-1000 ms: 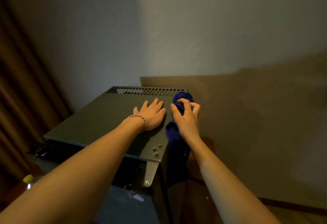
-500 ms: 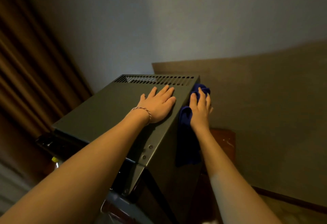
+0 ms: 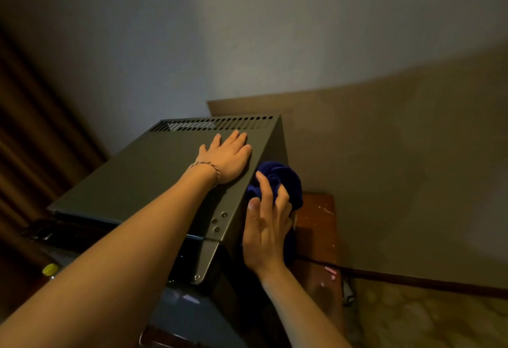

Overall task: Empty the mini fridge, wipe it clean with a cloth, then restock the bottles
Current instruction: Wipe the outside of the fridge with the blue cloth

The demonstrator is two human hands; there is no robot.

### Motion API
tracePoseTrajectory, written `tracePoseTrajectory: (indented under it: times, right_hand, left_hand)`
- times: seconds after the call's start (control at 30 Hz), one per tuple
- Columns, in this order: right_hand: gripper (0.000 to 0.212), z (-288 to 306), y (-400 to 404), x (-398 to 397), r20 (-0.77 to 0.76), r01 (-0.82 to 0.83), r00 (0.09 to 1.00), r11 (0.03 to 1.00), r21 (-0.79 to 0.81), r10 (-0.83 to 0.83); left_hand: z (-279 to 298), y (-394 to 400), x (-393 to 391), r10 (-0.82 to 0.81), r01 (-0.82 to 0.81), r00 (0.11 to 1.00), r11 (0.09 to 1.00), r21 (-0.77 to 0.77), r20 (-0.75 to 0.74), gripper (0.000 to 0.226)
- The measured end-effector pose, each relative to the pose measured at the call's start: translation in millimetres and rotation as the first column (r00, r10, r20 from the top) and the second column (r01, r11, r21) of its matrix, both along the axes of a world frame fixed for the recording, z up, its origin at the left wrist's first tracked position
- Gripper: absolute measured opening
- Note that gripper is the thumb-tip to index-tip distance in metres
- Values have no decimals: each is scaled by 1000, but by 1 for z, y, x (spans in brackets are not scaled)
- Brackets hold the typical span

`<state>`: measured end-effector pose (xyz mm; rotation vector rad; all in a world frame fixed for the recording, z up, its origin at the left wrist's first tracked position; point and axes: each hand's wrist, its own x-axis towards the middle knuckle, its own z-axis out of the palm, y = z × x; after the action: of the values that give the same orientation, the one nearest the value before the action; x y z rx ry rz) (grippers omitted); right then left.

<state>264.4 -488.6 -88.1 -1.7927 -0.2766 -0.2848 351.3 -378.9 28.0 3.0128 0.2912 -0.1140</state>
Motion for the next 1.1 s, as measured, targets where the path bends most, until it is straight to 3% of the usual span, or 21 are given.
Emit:
tracePoseTrajectory:
  times: [0.13, 0.3, 0.53, 0.67, 0.8, 0.97, 1.1]
  right_hand:
    - [53, 0, 5, 5, 114, 30, 993, 994, 101, -42]
    - [51, 5, 8, 47, 205, 114, 969, 986, 118, -137]
    - [53, 7, 12, 138, 152, 137, 977, 987, 88, -150]
    - [56, -1, 10, 176, 66, 71, 995, 991, 111, -79]
    - [55, -15, 4, 189, -134, 68, 989, 992, 104, -54]
    - [47, -46, 0, 149, -348, 100, 934, 994, 46, -78]
    - [46, -61, -1, 92, -344, 89, 936, 996, 19, -77]
  left_hand:
    - [-1, 3, 2, -10, 10, 1000, 1000, -4, 3, 55]
    - [-3, 7, 6, -26, 26, 1000, 1000, 2, 2, 55]
    - [-5, 5, 11, 2, -2, 1000, 1000, 10, -3, 54]
    - [-4, 6, 12, 14, -14, 1000, 1000, 14, -6, 54]
    - [-5, 5, 11, 19, -19, 1000, 1000, 23, -3, 53]
    - [-6, 3, 10, 22, -23, 1000, 999, 32, 14, 53]
    - [-4, 1, 9, 29, -30, 999, 999, 39, 13, 53]
